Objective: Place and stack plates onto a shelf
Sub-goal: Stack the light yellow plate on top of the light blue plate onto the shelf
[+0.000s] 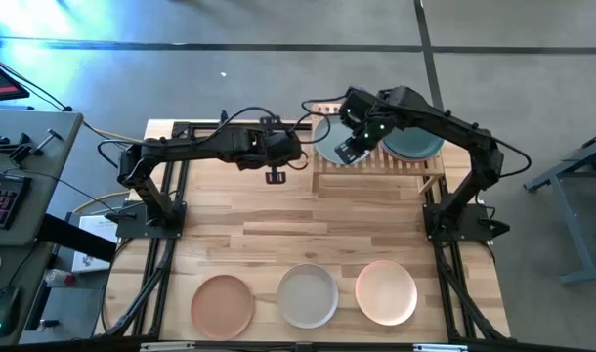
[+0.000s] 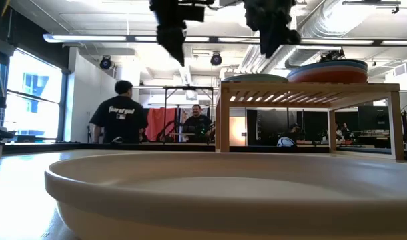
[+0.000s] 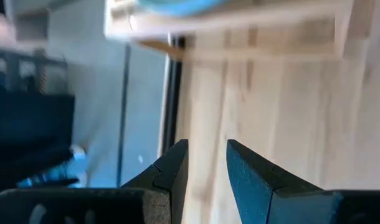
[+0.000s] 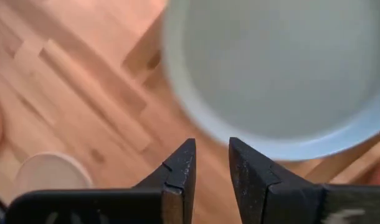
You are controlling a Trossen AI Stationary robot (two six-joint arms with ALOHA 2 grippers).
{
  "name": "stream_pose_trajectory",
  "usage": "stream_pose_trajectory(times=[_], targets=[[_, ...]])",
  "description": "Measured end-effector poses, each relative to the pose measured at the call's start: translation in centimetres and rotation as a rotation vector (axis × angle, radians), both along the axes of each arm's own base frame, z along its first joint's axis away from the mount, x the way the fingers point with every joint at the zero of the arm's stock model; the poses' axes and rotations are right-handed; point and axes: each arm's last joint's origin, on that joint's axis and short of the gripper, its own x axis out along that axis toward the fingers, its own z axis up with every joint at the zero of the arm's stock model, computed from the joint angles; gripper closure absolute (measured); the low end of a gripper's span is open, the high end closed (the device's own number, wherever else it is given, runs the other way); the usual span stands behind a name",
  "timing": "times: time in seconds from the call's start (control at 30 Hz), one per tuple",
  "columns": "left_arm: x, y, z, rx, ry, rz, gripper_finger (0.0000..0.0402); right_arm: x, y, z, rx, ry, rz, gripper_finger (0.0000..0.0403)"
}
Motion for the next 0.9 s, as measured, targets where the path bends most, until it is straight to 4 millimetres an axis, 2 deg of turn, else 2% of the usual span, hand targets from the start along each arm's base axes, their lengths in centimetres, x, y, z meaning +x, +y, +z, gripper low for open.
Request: stream_pose_trajectory(times=[0.27, 0.53, 0.7, 0.9], targets=[[-1.1, 0.0, -0.6, -0.091, 0.060, 0.078, 0.0302, 0.9, 6.0, 0.0, 0.084, 0.083, 0.005, 0.0329], [-1.1, -0.2, -0.7, -0.180, 0.054, 0.048, 0.0302, 0.8, 12.9, -0.3, 0.147, 0.168, -0.039, 0.0329], [-1.0, -0.1, -0.7, -0.198, 0.032, 0.041, 0.0302, 0.3, 17.4, -1.9, 0.168, 0.247, -0.038, 0.0329], [-0.7, -0.2, -0.6, -0.199, 0.005, 0.036, 0.0302, -1.3, 22.3, -4.5, 0.159, 0.366, -0.025, 0.0329]])
